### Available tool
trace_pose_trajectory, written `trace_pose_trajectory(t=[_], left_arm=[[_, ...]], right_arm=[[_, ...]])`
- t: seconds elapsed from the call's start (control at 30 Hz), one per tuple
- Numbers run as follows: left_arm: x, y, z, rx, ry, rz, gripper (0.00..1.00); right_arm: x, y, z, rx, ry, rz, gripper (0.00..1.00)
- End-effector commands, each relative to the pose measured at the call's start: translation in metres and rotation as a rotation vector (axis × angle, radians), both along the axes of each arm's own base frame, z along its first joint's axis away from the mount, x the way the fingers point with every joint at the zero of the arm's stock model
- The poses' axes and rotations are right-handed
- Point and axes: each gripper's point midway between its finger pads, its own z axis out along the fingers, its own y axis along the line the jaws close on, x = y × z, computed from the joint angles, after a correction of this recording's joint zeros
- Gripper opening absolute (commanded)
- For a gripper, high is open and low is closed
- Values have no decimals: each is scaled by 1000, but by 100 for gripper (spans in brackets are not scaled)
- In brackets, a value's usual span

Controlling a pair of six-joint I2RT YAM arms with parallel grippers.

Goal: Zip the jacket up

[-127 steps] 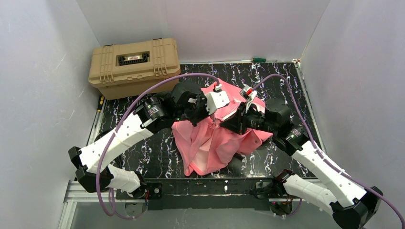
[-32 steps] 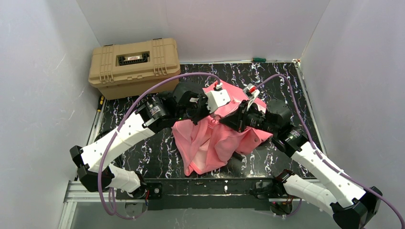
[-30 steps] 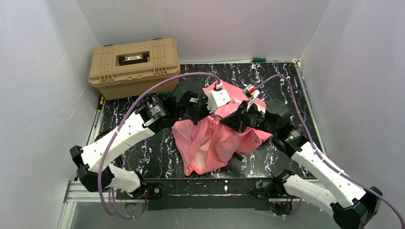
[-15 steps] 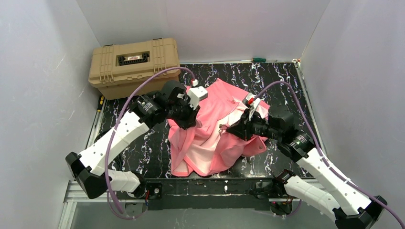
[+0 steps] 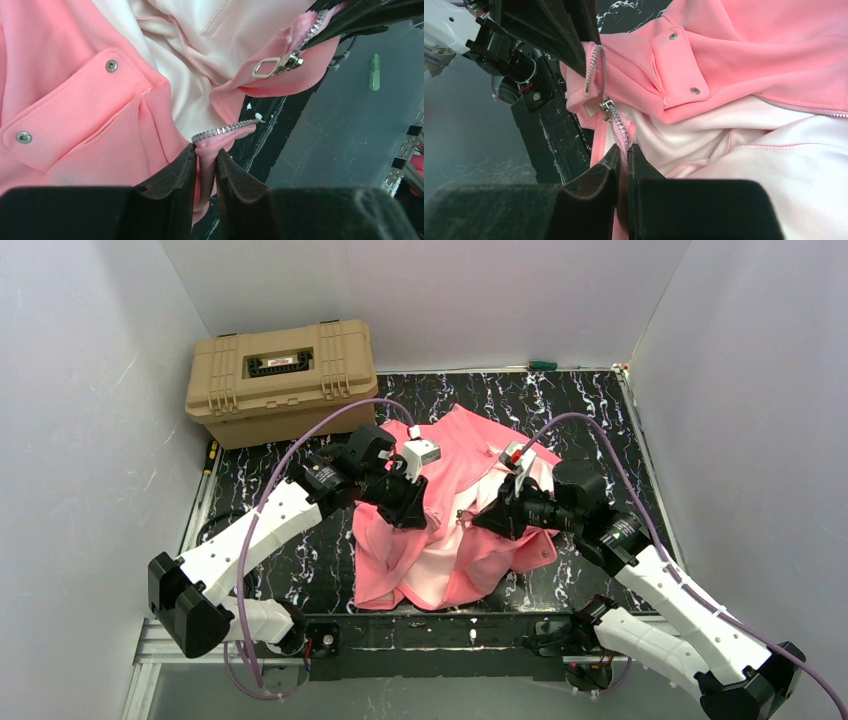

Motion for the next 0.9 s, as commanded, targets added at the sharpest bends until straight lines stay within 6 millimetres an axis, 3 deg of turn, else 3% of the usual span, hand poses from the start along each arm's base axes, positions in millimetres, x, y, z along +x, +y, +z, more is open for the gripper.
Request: trace_pose_trajectory(t=[0.0, 0.33, 0.4, 0.5, 0.63, 0.87], left_arm=[[-4, -15, 2, -83, 34, -20, 19], [11, -15, -8, -51, 26, 48, 12], [11, -14, -9, -46, 28, 53, 17], [-3, -11, -19, -46, 83, 25, 36], [-16, -21, -24, -94, 171, -17, 36], [-9, -34, -20, -133, 184, -27, 39]], right_arm=[[-7, 3, -2, 16, 0, 48, 1], [-15, 17, -5, 47, 39, 149, 1], [-11, 16, -10, 28, 38, 132, 1], [-7, 6, -23, -36, 28, 89, 1], [-9, 5, -26, -23, 40, 81, 1], [-8, 14, -33, -13, 78, 109, 1]])
